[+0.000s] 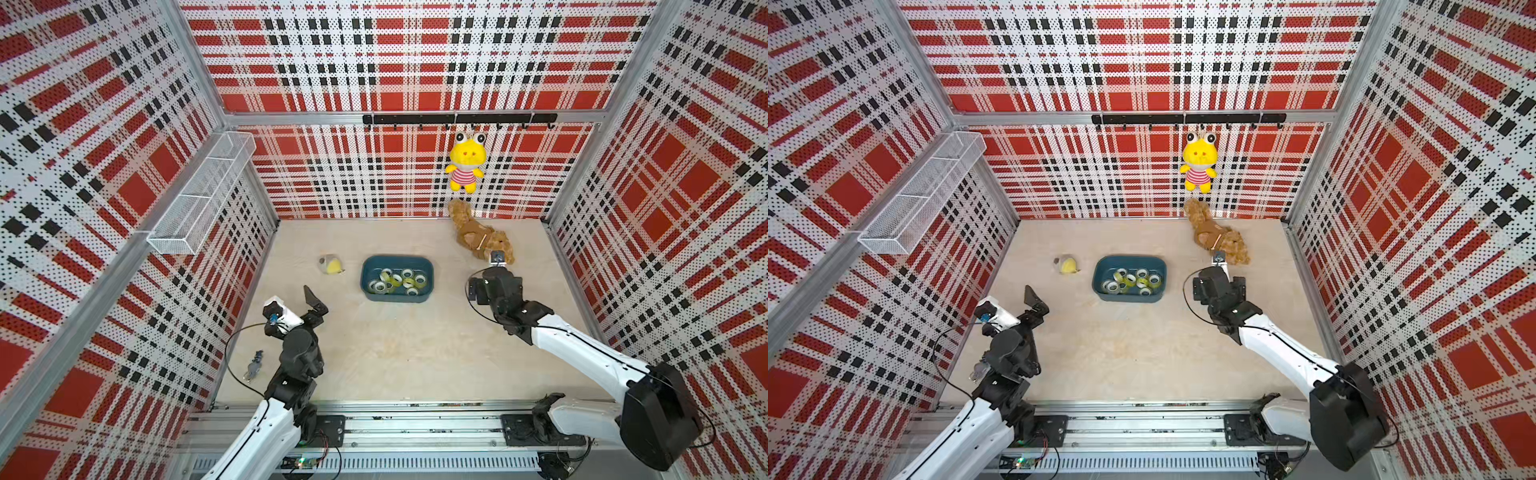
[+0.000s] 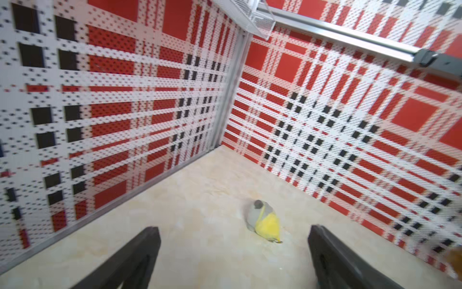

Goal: Put the transparent tape into the storage box
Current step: Reset both arms

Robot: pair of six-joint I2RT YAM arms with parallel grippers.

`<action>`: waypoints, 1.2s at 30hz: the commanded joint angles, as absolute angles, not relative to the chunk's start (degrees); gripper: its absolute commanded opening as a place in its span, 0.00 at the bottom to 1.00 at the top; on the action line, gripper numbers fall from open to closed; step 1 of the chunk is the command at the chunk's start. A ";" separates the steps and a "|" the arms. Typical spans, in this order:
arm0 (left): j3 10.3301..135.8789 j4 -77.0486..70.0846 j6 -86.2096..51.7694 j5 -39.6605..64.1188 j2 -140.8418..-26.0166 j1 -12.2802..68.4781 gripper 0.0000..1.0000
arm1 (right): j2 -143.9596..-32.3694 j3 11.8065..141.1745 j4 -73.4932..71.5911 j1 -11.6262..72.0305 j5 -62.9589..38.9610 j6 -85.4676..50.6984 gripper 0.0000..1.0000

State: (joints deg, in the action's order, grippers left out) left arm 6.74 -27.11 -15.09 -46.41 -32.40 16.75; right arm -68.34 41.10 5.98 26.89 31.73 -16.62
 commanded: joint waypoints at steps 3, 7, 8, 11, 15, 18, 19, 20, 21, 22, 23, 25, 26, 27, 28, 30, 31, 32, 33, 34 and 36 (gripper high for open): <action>1.48 -45.40 -11.36 -38.32 -38.92 7.08 0.99 | -60.90 29.60 -13.00 21.36 28.84 -7.74 1.00; 0.02 -55.85 -9.13 -33.68 -48.24 3.09 0.99 | -62.35 24.83 -22.33 16.42 28.75 -7.21 1.00; -0.01 -58.53 -8.56 -33.15 -51.29 2.60 0.99 | -64.16 24.33 -24.79 15.34 28.68 -7.05 1.00; 0.08 -64.70 -8.13 -31.68 -59.75 2.20 0.99 | -70.95 23.86 -32.24 13.43 28.64 -6.75 1.00; 2.45 -71.96 -7.14 -28.93 -69.03 2.21 0.99 | -80.60 25.55 -39.24 13.01 27.63 -3.26 1.00; 5.15 -75.02 -6.36 -28.92 -74.69 1.95 0.99 | -86.13 27.23 -41.83 12.13 30.85 -1.59 1.00; 5.85 -76.29 -6.15 -28.09 -76.55 1.81 0.99 | -86.17 27.33 -41.74 11.77 30.36 -1.30 1.00; 6.26 -77.86 -6.55 -27.23 -79.03 1.53 0.99 | -86.22 26.18 -44.87 11.37 29.76 -0.48 1.00; 6.31 -80.60 -6.58 -25.50 -82.07 1.45 0.99 | -86.37 24.16 -49.73 10.43 28.70 -0.21 1.00; 6.12 -85.14 -5.96 -23.75 -85.40 1.43 1.00 | -86.55 23.19 -50.67 8.62 26.54 -2.23 1.00; 6.20 -88.01 -5.36 -22.75 -87.56 1.47 0.99 | -86.97 22.32 -52.52 7.14 24.61 -3.49 1.00; 7.29 -89.20 -5.19 -23.71 -90.47 1.76 1.00 | -86.40 20.89 -53.61 4.72 21.12 -5.64 1.00; 7.89 -87.51 -5.19 -23.40 -90.12 1.65 1.00 | -86.35 20.42 -54.40 4.02 19.83 -5.96 1.00; 8.98 -84.14 -4.86 -23.11 -89.51 1.80 1.00 | -86.22 20.45 -54.23 3.56 18.66 -6.25 1.00; 10.11 -82.41 -4.35 -22.55 -89.75 2.02 0.99 | -86.38 20.30 -54.64 3.23 17.62 -6.26 1.00; 11.29 -81.45 -3.27 -23.09 -90.33 3.01 0.99 | -86.90 19.22 -56.90 2.73 14.78 -5.79 1.00; 11.40 -80.81 -2.98 -22.27 -90.09 3.08 0.99 | -88.54 17.29 -61.80 2.64 13.44 -5.23 1.00; 11.55 -80.75 -2.44 -20.99 -90.24 3.24 1.00 | -89.48 16.55 -65.26 2.64 13.28 -4.67 1.00; 11.77 -80.54 -1.78 -19.87 -90.40 3.27 0.99 | -88.02 17.34 -60.96 2.64 13.54 -5.25 1.00; 11.86 -80.29 -1.76 -19.51 -90.31 3.23 0.99 | -88.39 17.33 -61.66 2.55 13.43 -5.10 1.00; 11.95 -80.16 -1.76 -19.34 -90.35 3.23 0.99 | -88.11 17.43 -60.82 2.57 13.44 -5.23 1.00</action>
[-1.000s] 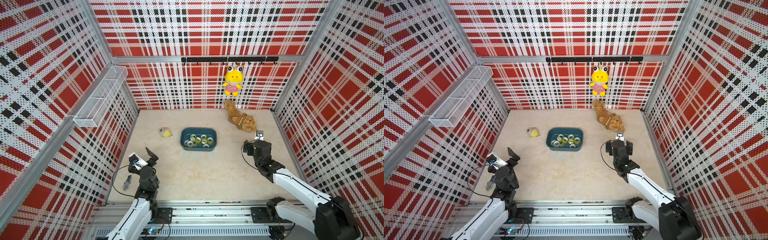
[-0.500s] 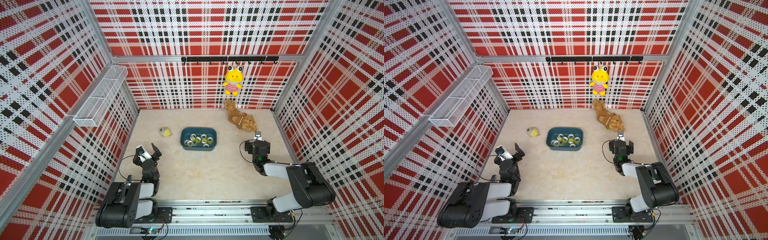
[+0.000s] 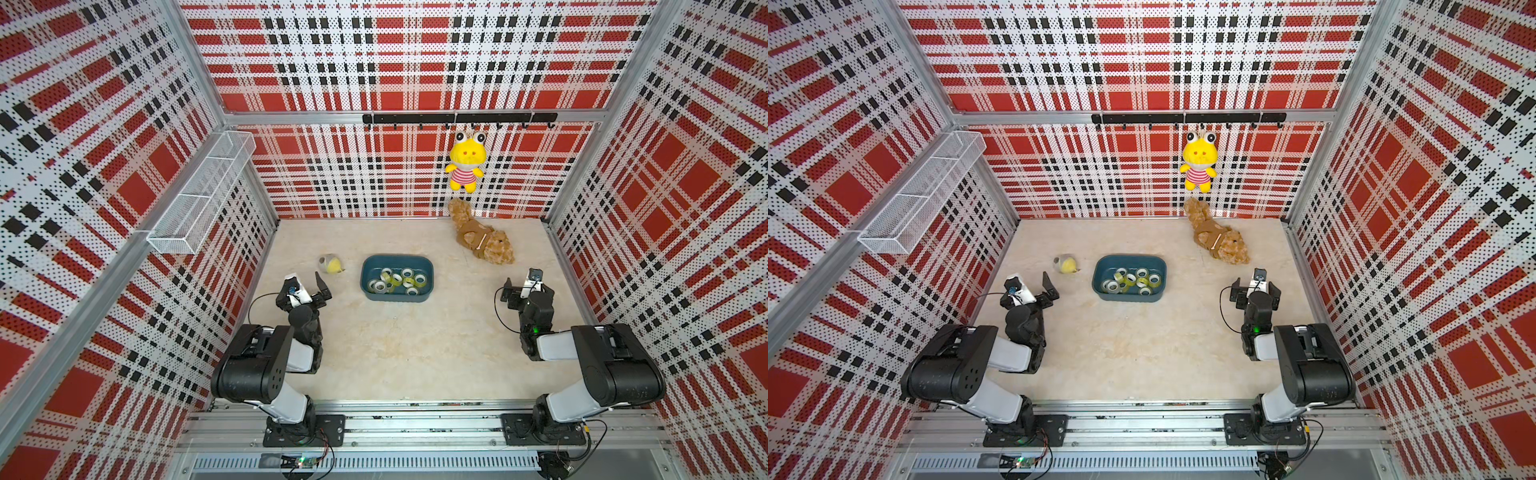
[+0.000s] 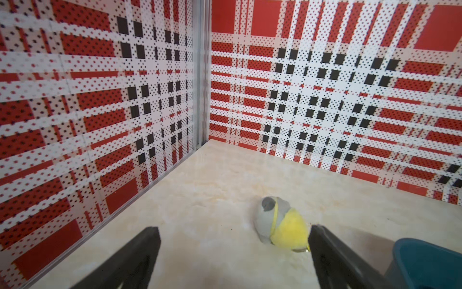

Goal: Put the transparent tape into the storage box
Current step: Reset both arms

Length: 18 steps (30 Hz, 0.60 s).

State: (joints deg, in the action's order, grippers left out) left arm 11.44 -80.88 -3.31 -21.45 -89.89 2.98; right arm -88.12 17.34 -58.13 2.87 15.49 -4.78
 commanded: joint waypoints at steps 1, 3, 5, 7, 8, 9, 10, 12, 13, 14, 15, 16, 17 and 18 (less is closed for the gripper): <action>11.95 -80.07 -1.83 -19.34 -90.35 3.14 0.99 | -88.49 17.27 -61.79 2.55 13.46 -5.08 1.00; 11.95 -80.09 -1.84 -19.34 -90.27 3.15 0.99 | -88.10 17.48 -60.71 2.62 13.40 -5.27 1.00; 11.87 -80.07 -1.80 -19.34 -90.21 3.11 0.99 | -88.24 17.31 -61.20 2.56 13.45 -5.17 1.00; 11.84 -80.07 -1.84 -19.33 -90.07 3.09 0.99 | -88.30 17.24 -61.54 2.63 13.31 -5.16 1.00; 11.84 -80.07 -1.84 -19.36 -90.09 3.16 0.99 | -88.23 17.29 -61.37 2.63 13.44 -5.19 1.00; 11.87 -80.07 -1.85 -19.26 -90.18 3.11 0.99 | -88.28 17.20 -61.66 2.64 13.45 -5.10 1.00; 11.86 -80.07 -1.83 -19.20 -90.21 3.08 0.99 | -88.24 17.26 -61.40 2.59 13.45 -5.18 1.00; 11.87 -80.07 -1.79 -19.08 -90.23 3.06 0.99 | -88.24 17.24 -61.41 2.63 13.47 -5.18 1.00; 11.87 -80.07 -1.84 -18.92 -90.18 2.93 0.99 | -88.24 17.17 -61.56 2.63 13.40 -5.14 1.00; 11.87 -80.07 -1.82 -18.89 -90.18 2.90 0.99 | -88.24 17.16 -61.53 2.59 13.45 -5.22 1.00; 11.87 -80.07 -1.78 -18.90 -90.18 2.93 0.99 | -88.24 17.22 -61.55 2.57 13.45 -5.18 1.00; 11.87 -80.07 -1.83 -18.90 -90.17 2.90 0.99 | -88.24 17.16 -61.52 2.60 13.40 -5.19 1.00; 11.87 -80.07 -1.84 -18.90 -90.22 2.90 0.99 | -88.24 17.16 -61.53 2.57 13.41 -5.19 1.00; 11.95 -80.10 -1.84 -18.81 -90.18 2.86 0.99 | -88.24 17.23 -61.53 2.64 13.45 -5.19 1.00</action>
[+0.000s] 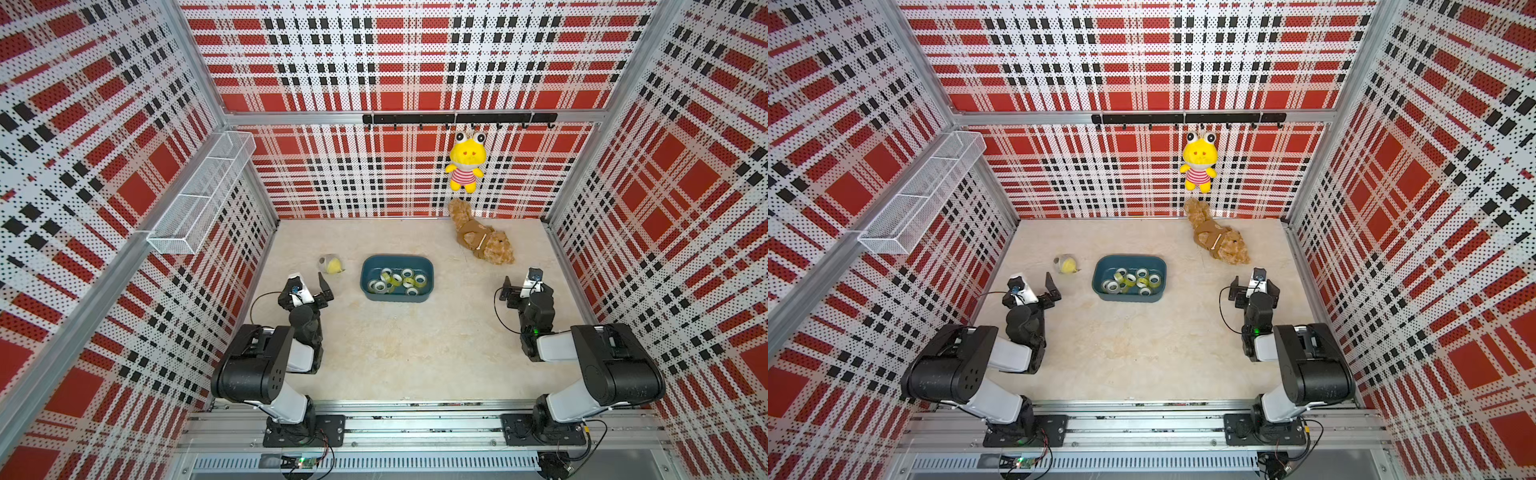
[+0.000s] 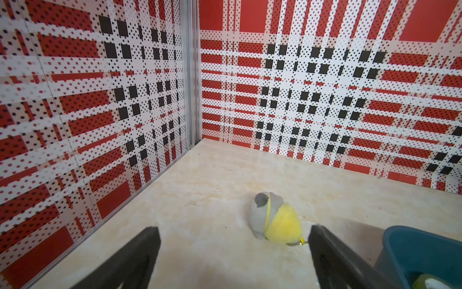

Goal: Put the transparent tape into the storage box
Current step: Reset both arms

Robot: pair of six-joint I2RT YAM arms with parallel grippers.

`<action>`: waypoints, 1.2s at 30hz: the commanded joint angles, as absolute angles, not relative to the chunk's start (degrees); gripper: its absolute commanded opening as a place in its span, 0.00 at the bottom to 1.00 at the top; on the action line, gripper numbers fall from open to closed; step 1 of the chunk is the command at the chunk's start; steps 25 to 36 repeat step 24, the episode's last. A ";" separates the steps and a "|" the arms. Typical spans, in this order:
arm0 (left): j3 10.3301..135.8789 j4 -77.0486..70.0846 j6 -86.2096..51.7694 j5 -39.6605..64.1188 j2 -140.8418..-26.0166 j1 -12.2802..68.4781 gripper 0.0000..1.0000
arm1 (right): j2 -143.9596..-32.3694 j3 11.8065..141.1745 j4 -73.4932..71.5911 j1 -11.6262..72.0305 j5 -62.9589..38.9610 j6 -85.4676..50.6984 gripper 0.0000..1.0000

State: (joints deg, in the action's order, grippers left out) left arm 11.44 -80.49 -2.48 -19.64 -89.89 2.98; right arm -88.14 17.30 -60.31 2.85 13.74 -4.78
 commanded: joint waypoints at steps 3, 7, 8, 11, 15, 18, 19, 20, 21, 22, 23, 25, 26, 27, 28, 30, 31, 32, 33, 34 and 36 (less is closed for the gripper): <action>12.04 -79.81 -1.88 -18.28 -90.18 2.72 0.99 | -88.24 17.20 -61.52 2.56 13.40 -5.19 1.00; 12.04 -79.80 -1.87 -18.28 -90.18 2.71 0.99 | -88.24 17.29 -61.54 2.58 13.45 -5.19 1.00; 12.04 -79.80 -1.86 -18.29 -90.18 2.72 0.99 | -88.23 17.28 -61.52 2.56 13.41 -5.18 1.00; 12.04 -79.74 -1.88 -18.28 -90.22 2.67 0.99 | -88.24 17.28 -61.49 2.55 13.47 -5.17 1.00; 12.26 -79.50 -2.02 -18.15 -90.33 2.55 0.99 | -88.20 17.23 -61.57 2.63 13.44 -5.18 1.00; 12.48 -79.19 -2.02 -18.02 -90.44 2.55 0.99 | -88.24 17.26 -61.52 2.59 13.41 -5.18 1.00; 12.48 -79.19 -2.02 -18.02 -90.42 2.57 0.99 | -88.16 17.23 -61.52 2.58 13.43 -5.19 1.00; 12.41 -79.19 -2.08 -18.02 -90.31 2.54 0.99 | -88.23 17.23 -61.57 2.58 13.45 -5.16 1.00; 12.39 -79.19 -2.03 -18.02 -90.34 2.54 0.99 | -88.23 17.25 -61.50 2.56 13.39 -5.20 1.00; 12.35 -79.21 -2.11 -18.02 -90.26 2.53 0.99 | -88.24 17.20 -61.53 2.57 13.45 -5.19 1.00; 12.31 -79.19 -2.11 -18.02 -90.16 2.57 0.99 | -88.24 17.18 -61.51 2.62 13.44 -5.19 1.00; 12.15 -79.19 -2.02 -18.02 -90.09 2.53 0.99 | -88.24 17.19 -61.53 2.62 13.45 -5.19 1.00; 12.15 -79.19 -2.02 -18.02 -90.09 2.53 0.99 | -88.24 17.19 -61.53 2.62 13.45 -5.19 1.00; 12.15 -79.19 -2.02 -18.02 -90.09 2.53 0.99 | -88.24 17.19 -61.53 2.62 13.45 -5.19 1.00; 12.15 -79.19 -2.02 -18.02 -90.09 2.53 0.99 | -88.24 17.19 -61.53 2.62 13.45 -5.19 1.00; 12.15 -79.19 -2.02 -18.02 -90.09 2.53 0.99 | -88.24 17.19 -61.53 2.62 13.45 -5.19 1.00; 12.15 -79.19 -2.02 -18.02 -90.09 2.53 0.99 | -88.24 17.19 -61.53 2.62 13.45 -5.19 1.00; 12.15 -79.19 -2.02 -18.02 -90.09 2.53 0.99 | -88.24 17.19 -61.53 2.62 13.45 -5.19 1.00; 12.15 -79.19 -2.02 -18.02 -90.09 2.53 0.99 | -88.24 17.19 -61.53 2.62 13.45 -5.19 1.00; 12.15 -79.19 -2.02 -18.02 -90.09 2.53 0.99 | -88.24 17.19 -61.53 2.62 13.45 -5.19 1.00; 12.15 -79.19 -2.02 -18.02 -90.09 2.53 0.99 | -88.24 17.19 -61.53 2.62 13.45 -5.19 1.00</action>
